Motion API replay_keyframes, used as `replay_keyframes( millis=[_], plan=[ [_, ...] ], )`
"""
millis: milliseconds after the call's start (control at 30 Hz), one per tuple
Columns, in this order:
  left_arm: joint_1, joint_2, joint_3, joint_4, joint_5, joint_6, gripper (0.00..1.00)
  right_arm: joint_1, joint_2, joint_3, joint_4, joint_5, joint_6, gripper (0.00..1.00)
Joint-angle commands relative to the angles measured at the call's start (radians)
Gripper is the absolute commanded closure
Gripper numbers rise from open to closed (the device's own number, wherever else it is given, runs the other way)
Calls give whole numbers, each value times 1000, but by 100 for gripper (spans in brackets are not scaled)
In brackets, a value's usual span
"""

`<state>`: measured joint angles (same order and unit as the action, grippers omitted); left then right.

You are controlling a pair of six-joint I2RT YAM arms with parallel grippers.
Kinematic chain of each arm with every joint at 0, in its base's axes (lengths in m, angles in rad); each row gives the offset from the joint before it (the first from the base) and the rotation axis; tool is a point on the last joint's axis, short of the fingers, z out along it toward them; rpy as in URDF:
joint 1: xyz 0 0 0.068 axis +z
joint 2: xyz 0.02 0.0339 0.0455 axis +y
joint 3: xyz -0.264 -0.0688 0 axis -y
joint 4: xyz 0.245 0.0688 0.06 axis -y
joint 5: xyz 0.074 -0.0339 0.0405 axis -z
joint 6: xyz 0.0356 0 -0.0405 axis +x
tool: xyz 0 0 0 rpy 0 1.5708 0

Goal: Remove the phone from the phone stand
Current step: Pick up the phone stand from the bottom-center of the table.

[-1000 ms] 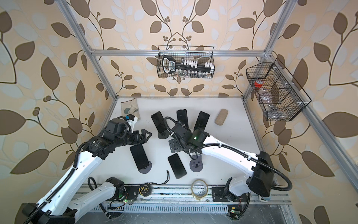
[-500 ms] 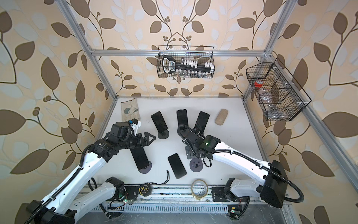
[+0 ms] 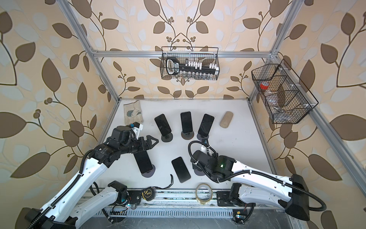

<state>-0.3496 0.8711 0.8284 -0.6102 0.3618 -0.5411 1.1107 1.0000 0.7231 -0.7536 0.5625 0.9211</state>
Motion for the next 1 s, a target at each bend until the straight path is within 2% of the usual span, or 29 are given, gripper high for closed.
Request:
replay_keyframes(
  millis=[0, 67, 267, 367, 500, 600, 833, 967],
  plan=[
    [4, -16, 47, -33, -35, 37, 1, 17, -13, -62, 30, 133, 136, 4],
    [4, -25, 59, -56, -51, 53, 1, 21, -21, -85, 49, 127, 109, 6],
    [4, -41, 85, -94, -78, 84, 1, 57, -26, -191, 266, 35, 47, 12],
    [4, -49, 81, -91, -82, 72, 1, 57, -2, -178, 219, 73, 116, 16],
    [4, -52, 79, -87, -83, 79, 1, 66, 43, -172, 76, 114, 359, 14],
    [4, -41, 88, -95, -87, 95, 1, 80, 82, -149, 47, 104, 420, 14],
    [5, -9, 78, -89, -68, 87, 1, 87, 169, -88, 57, 93, 401, 19],
    [4, -16, 82, -90, -75, 84, 1, 70, 178, -85, 81, 79, 355, 27]
  ],
)
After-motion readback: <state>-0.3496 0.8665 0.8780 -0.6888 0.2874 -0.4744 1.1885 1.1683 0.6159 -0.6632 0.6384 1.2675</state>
